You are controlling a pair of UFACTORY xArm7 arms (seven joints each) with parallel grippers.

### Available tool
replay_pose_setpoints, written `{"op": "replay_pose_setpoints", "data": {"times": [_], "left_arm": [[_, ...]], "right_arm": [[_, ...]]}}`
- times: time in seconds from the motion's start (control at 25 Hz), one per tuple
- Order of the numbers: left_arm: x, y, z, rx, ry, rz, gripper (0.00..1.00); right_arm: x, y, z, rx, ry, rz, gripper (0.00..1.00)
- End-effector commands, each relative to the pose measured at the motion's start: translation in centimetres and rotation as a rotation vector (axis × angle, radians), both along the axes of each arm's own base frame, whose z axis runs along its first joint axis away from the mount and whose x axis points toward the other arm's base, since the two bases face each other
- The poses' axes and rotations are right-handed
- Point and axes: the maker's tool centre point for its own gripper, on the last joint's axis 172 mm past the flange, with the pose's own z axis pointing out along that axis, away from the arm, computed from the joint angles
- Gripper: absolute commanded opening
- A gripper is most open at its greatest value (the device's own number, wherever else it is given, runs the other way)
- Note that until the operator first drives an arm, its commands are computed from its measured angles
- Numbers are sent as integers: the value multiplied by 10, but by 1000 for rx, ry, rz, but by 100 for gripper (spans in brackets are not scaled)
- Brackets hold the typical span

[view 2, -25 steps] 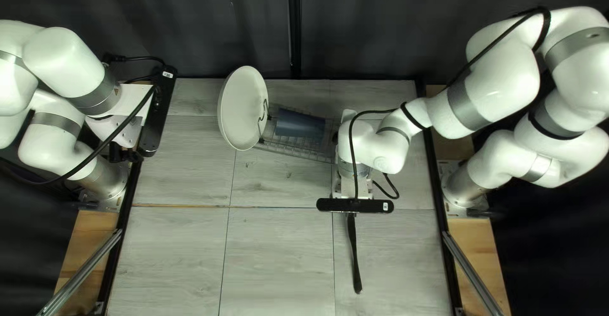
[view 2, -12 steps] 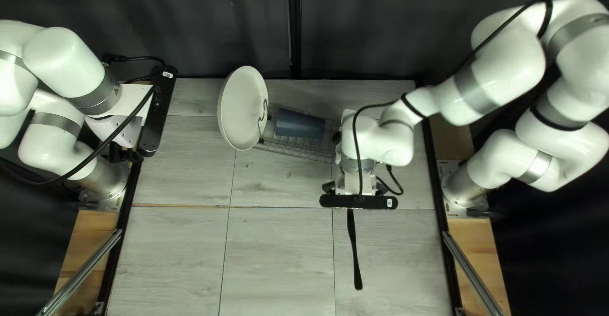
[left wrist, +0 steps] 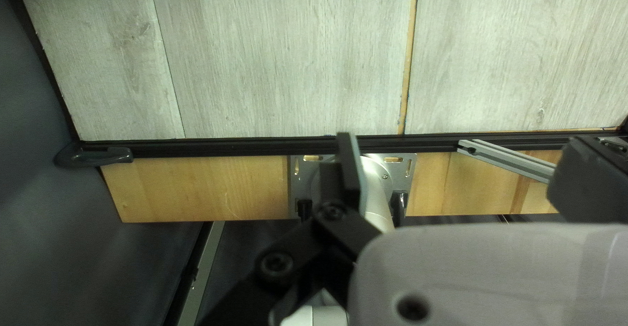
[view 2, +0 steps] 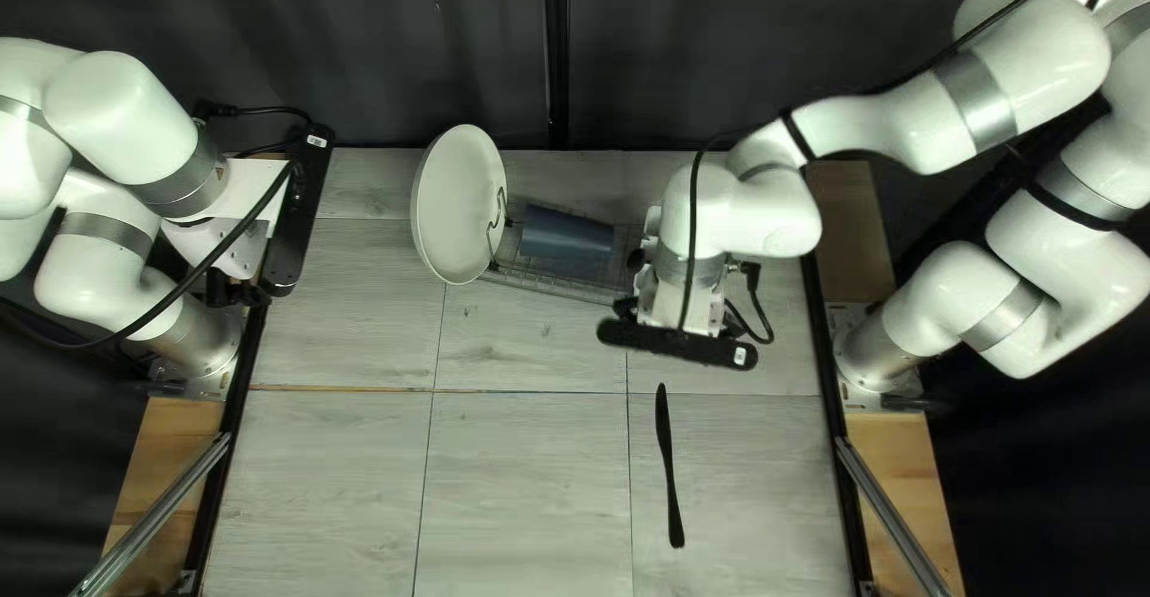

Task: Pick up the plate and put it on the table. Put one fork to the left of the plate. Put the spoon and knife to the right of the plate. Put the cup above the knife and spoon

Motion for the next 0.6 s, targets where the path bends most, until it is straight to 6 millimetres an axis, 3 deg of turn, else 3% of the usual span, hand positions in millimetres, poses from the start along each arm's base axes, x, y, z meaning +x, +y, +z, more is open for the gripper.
{"op": "replay_pose_setpoints", "data": {"times": [0.04, 0.28, 0.6], "left_arm": [[0, 0, 0, 0, 0, 0, 100], [0, 0, 0, 0, 0, 0, 100], [0, 0, 0, 0, 0, 0, 100]], "right_arm": [[3, -22, 23, -22, 22, -136, 100], [11, -52, 35, -56, 65, -207, 100], [25, -100, 13, -61, 118, -217, 100]]}}
